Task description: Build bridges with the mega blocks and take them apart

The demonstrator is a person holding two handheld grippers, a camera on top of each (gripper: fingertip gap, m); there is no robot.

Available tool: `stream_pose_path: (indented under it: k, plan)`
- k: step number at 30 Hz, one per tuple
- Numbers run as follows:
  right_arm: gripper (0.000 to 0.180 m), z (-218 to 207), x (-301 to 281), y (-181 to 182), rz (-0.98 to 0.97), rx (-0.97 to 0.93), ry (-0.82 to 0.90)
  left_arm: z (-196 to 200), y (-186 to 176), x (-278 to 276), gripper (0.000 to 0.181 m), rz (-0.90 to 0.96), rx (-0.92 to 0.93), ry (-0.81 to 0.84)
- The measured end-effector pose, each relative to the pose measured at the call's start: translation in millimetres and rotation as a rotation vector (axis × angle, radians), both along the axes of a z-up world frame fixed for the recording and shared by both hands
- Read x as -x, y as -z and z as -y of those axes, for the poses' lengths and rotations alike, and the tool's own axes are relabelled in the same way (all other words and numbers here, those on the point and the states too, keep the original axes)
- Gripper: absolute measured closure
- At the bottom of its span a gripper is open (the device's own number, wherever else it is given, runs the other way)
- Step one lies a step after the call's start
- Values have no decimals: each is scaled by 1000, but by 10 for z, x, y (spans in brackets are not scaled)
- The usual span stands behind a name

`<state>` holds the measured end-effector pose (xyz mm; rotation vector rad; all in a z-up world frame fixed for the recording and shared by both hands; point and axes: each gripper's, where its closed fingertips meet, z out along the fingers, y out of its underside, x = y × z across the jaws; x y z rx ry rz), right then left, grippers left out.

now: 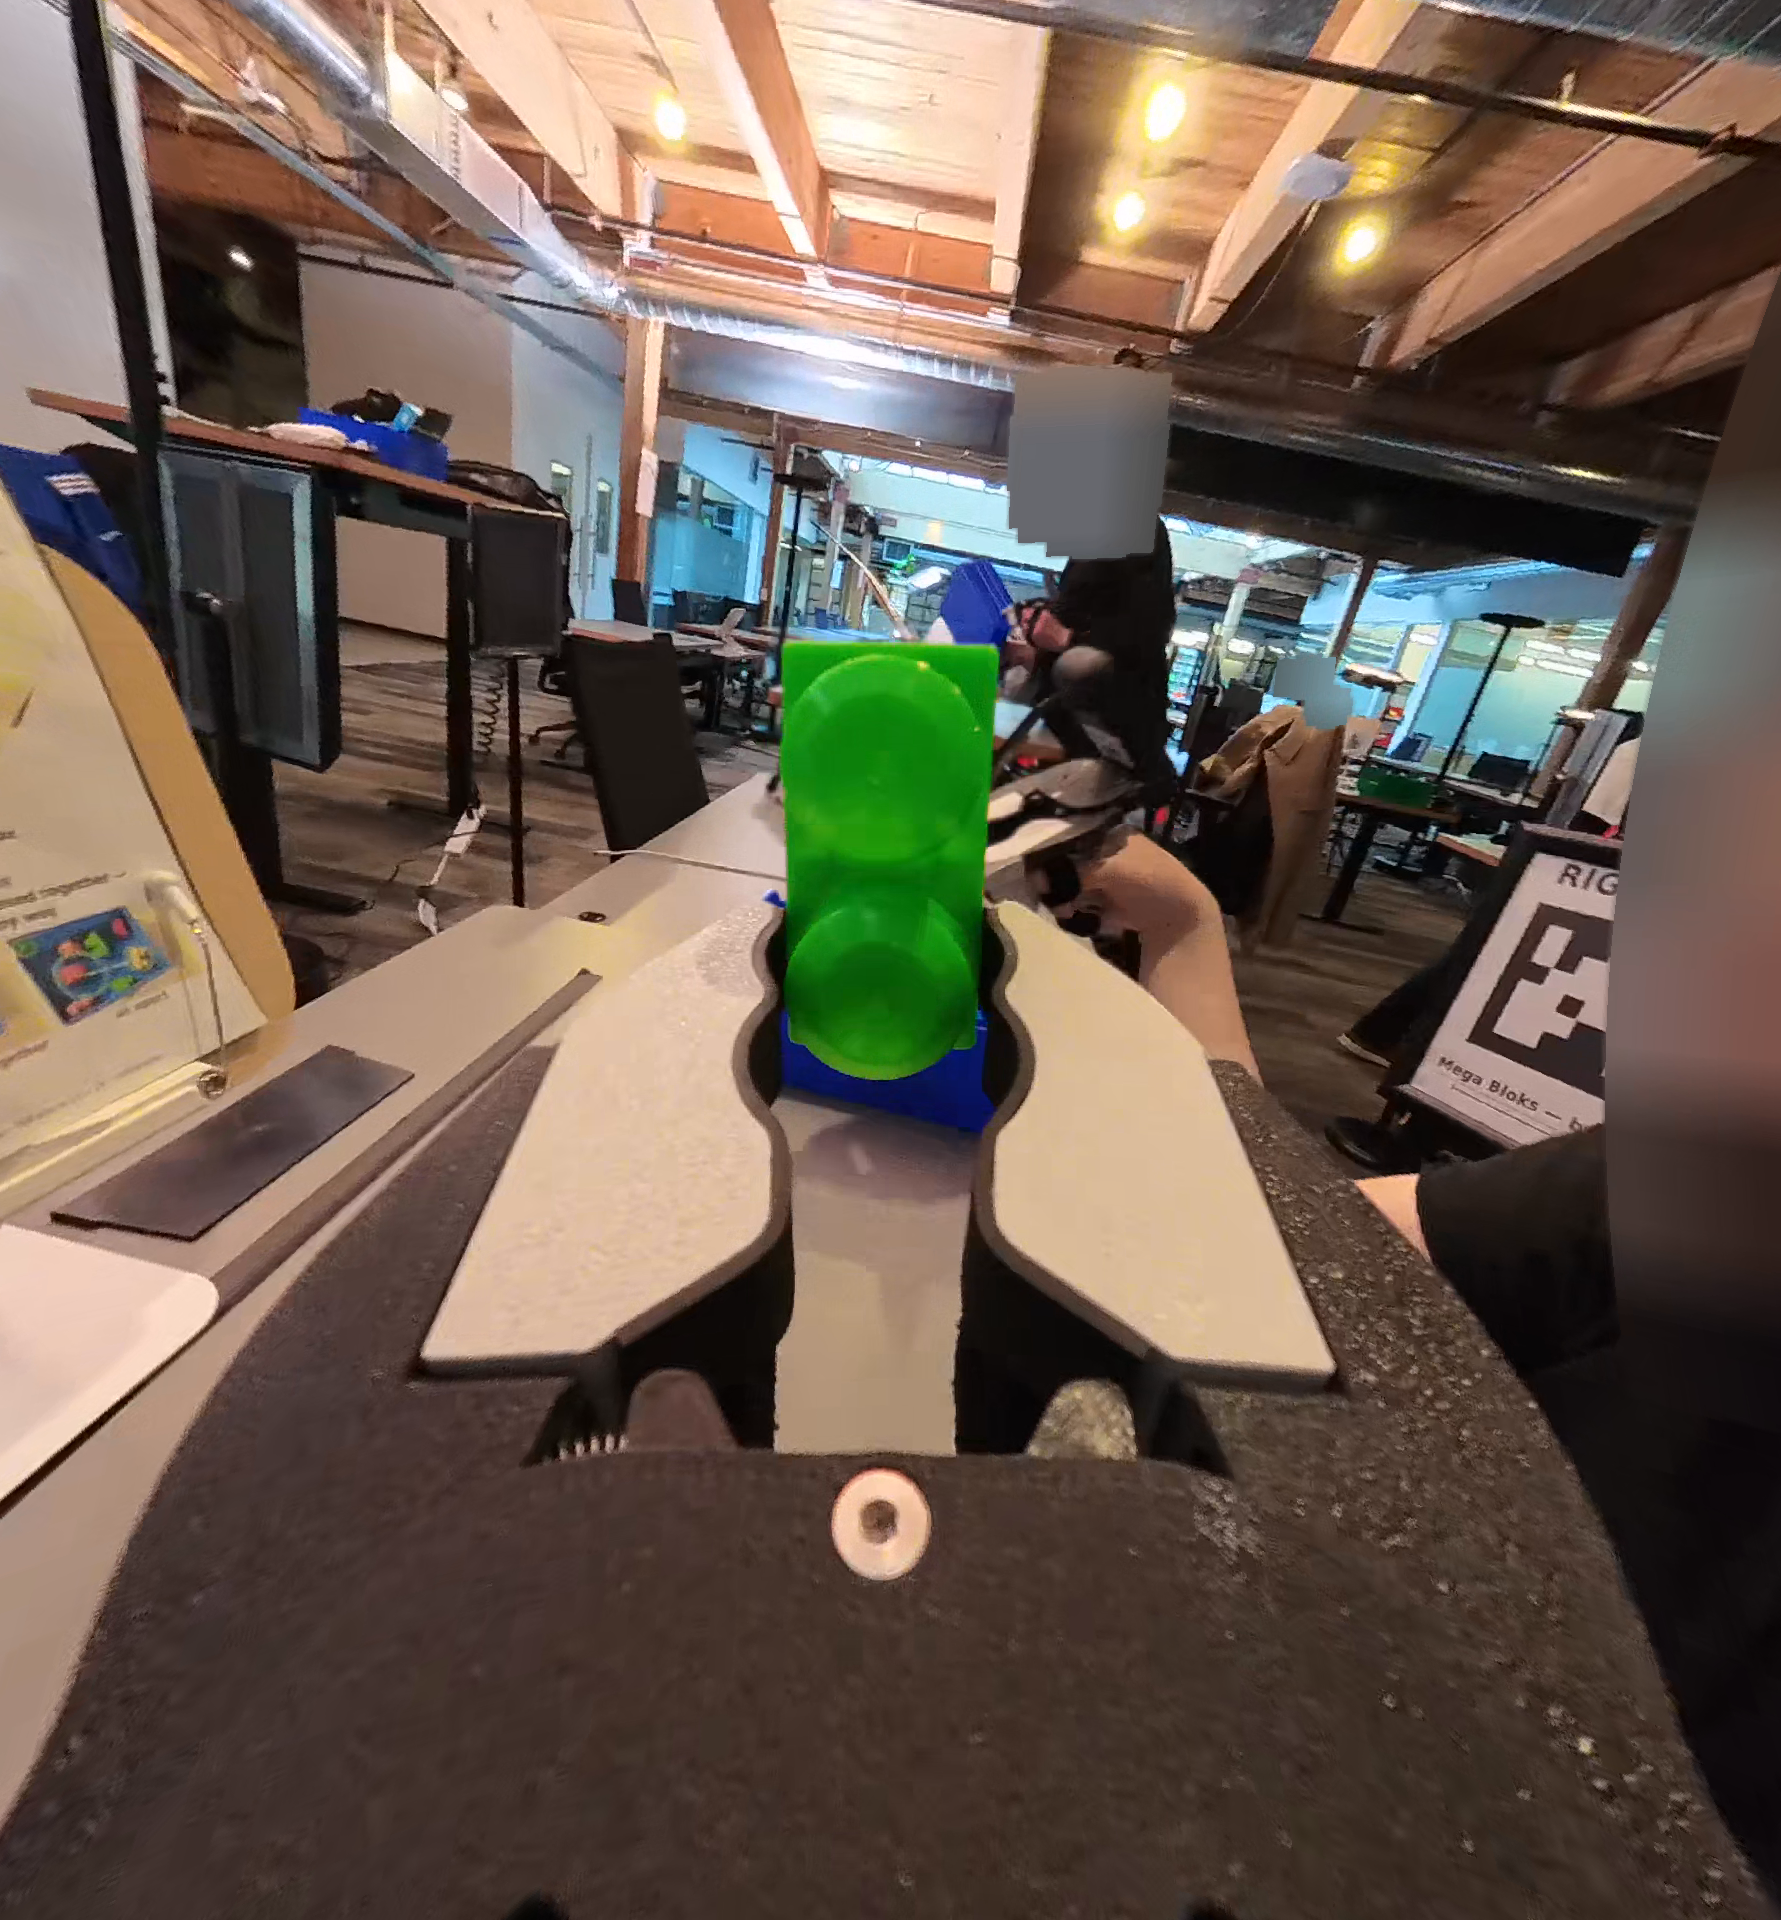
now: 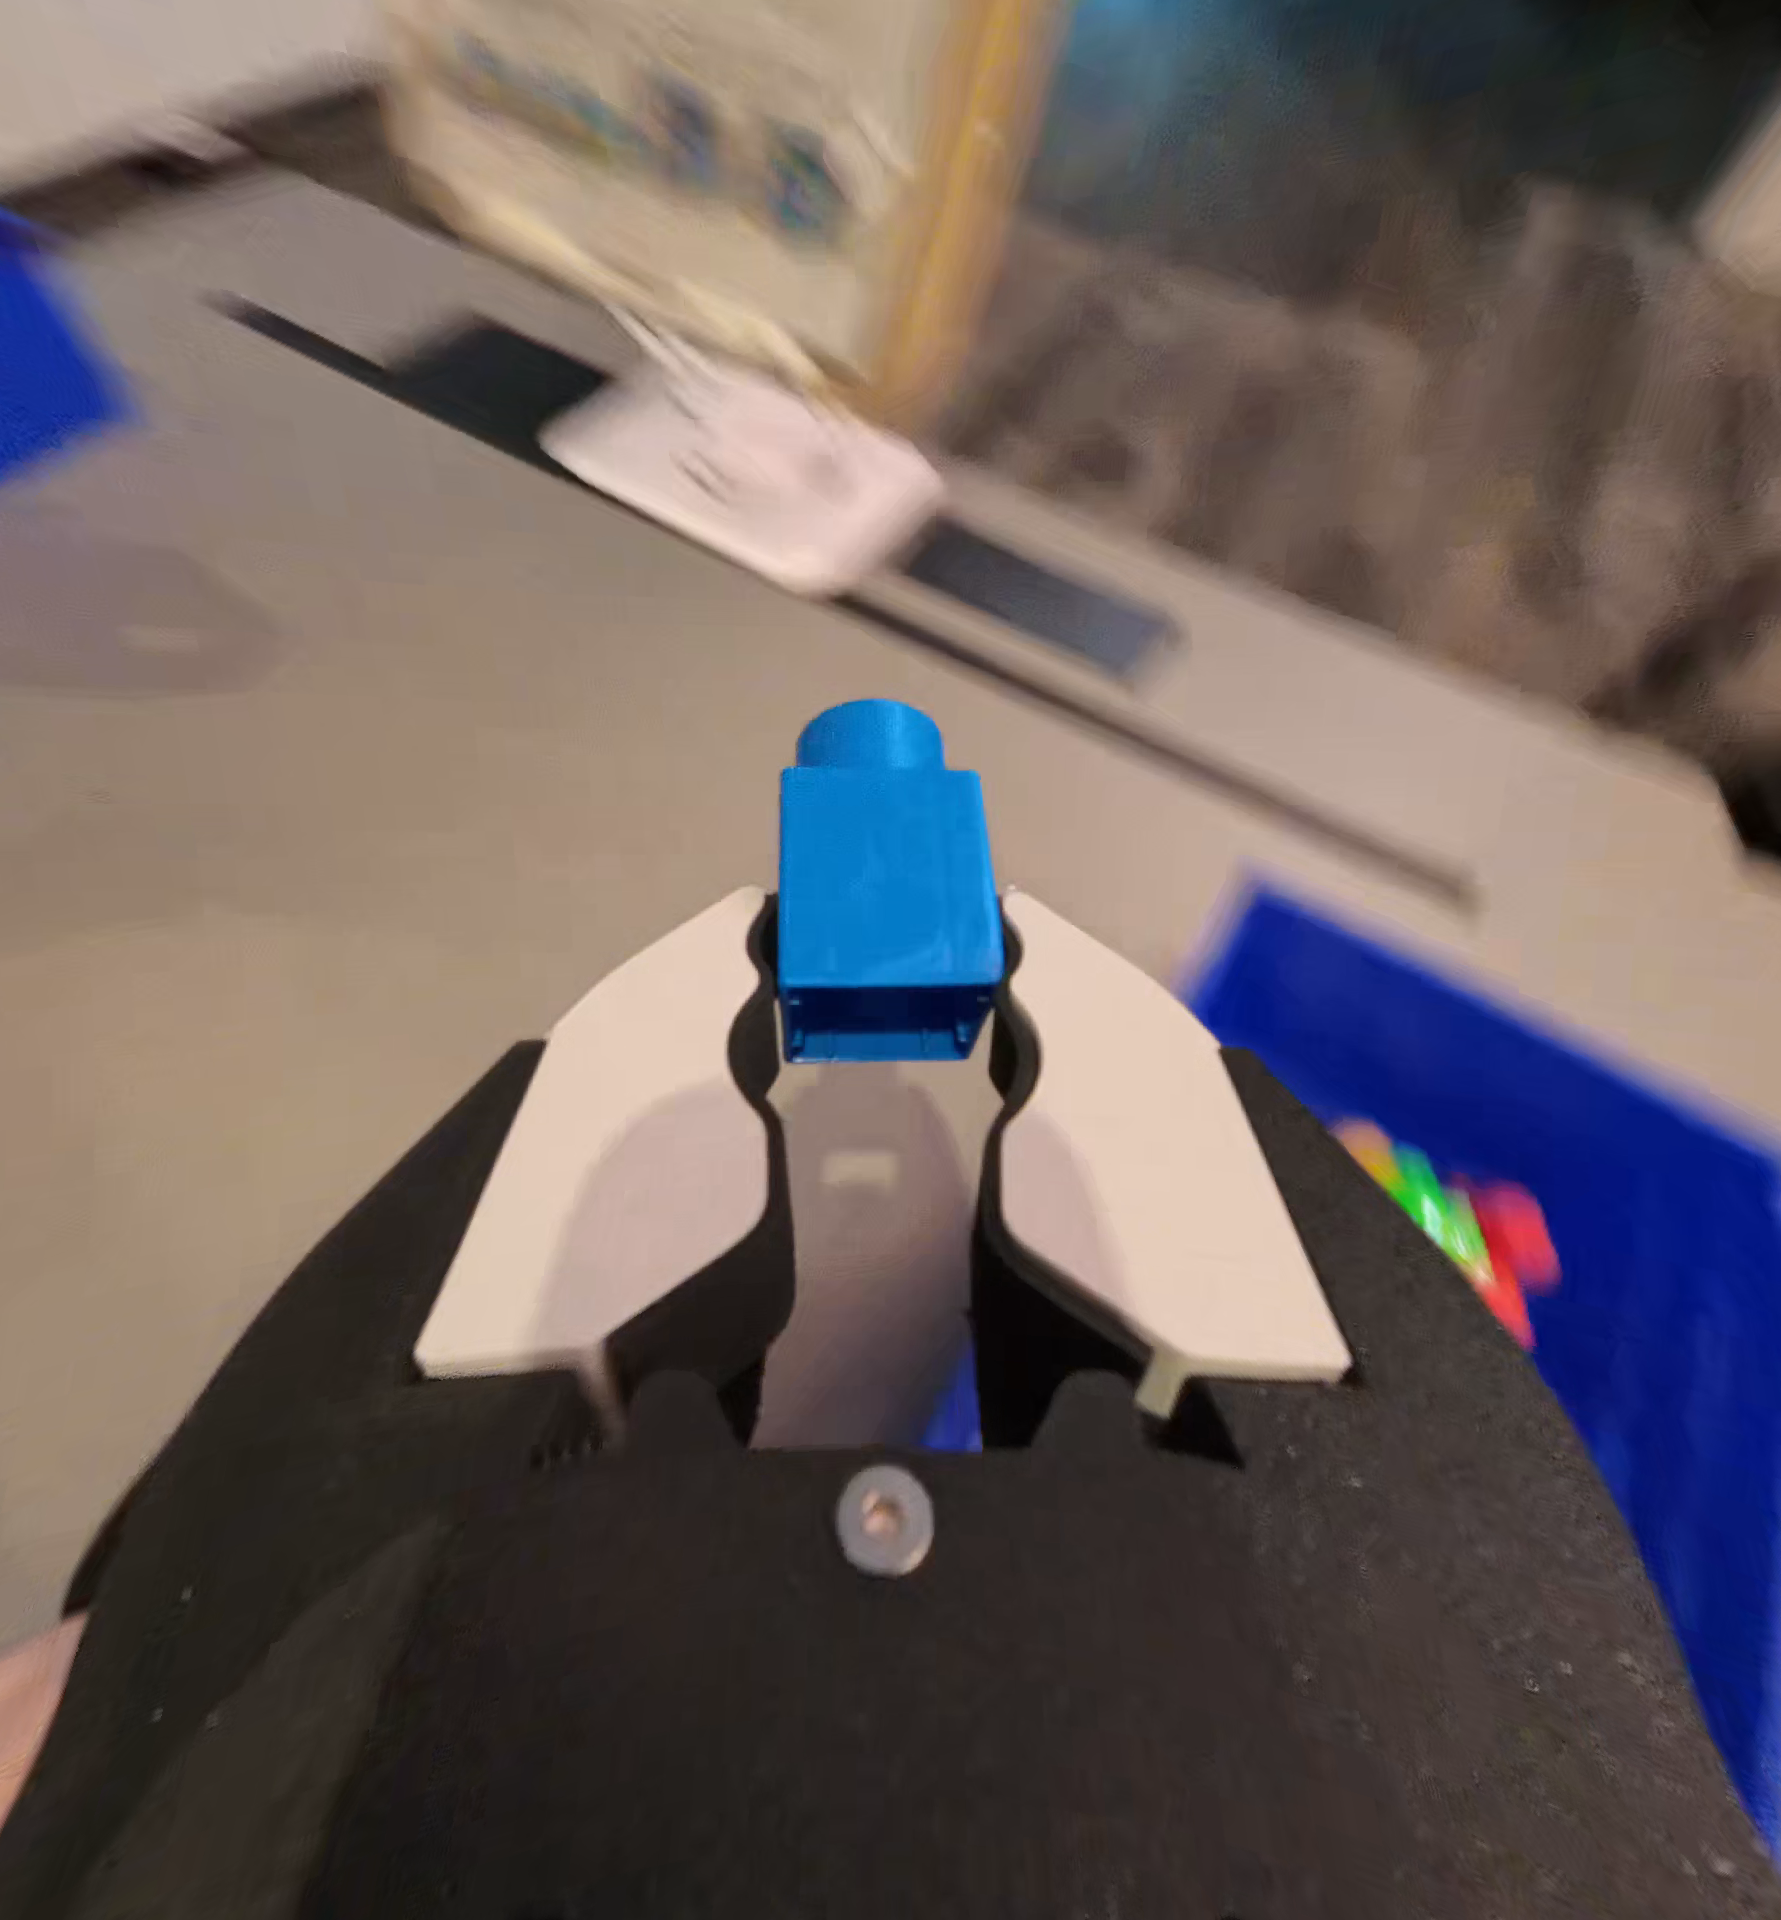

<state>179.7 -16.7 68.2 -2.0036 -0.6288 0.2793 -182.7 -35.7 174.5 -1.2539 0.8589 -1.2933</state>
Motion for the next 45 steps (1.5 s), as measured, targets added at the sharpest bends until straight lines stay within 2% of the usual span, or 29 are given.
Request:
stream_pose_path:
  k: [4, 6, 12, 15, 17, 18, 21, 23, 25, 28, 30, 33, 34, 38, 42, 43, 44, 45]
  plan:
    - [143, 288, -1165, 923, -98, 376, 413, 39, 122, -159, 147, -70, -1, 33]
    - [142, 340, -1461, 1230, -117, 465, 513, 44, 171, -234, 146, -89, 10, 48]
    - [142, -105, -1641, 1208, -246, 286, 566, 66, 249, -343, 146, -121, 24, 71]
    - [141, -157, -1604, 1369, -239, 352, 556, 63, 269, -360, 146, -126, 34, 75]
    - [127, -181, -1619, 1440, -244, 370, 568, 61, 285, -374, 146, -131, 40, 78]
    - [126, -175, -1625, 1432, -252, 370, 571, 54, 297, -384, 146, -135, 44, 78]
    - [128, -157, -1607, 1081, -267, 248, 565, -5, 398, -452, 146, -184, 56, 49]
    - [129, -174, -1420, 600, -299, 81, 494, -30, 528, -553, 146, -254, 49, 34]
    - [129, -172, -1031, 76, -343, -86, 343, -23, 682, -685, 146, -338, 31, 33]
    - [128, -40, -140, -499, -387, -219, -15, 12, 894, -878, 146, -446, 10, 40]
    - [129, 141, 511, -654, -373, -216, -290, 120, 997, -1002, 146, -483, 12, 106]
    - [135, 446, 1356, -581, -251, -152, -660, 253, 1093, -1136, 146, -504, 32, 191]
    - [135, 470, 1565, -538, -194, -146, -711, 273, 1132, -1163, 146, -519, 37, 204]
    - [125, 431, 2143, -298, -32, -79, -774, 306, 1280, -1214, 146, -588, 36, 223]
    - [125, 399, 2361, -25, 50, 26, -800, 354, 1339, -1243, 146, -616, 32, 246]
    - [127, 399, 2396, 21, 56, 52, -809, 365, 1354, -1248, 146, -625, 29, 251]
    - [142, 414, 2411, 71, 72, 81, -826, 375, 1377, -1249, 146, -640, 25, 254]
    - [142, 419, 2415, 108, 85, 103, -833, 379, 1417, -1241, 146, -668, 18, 254]
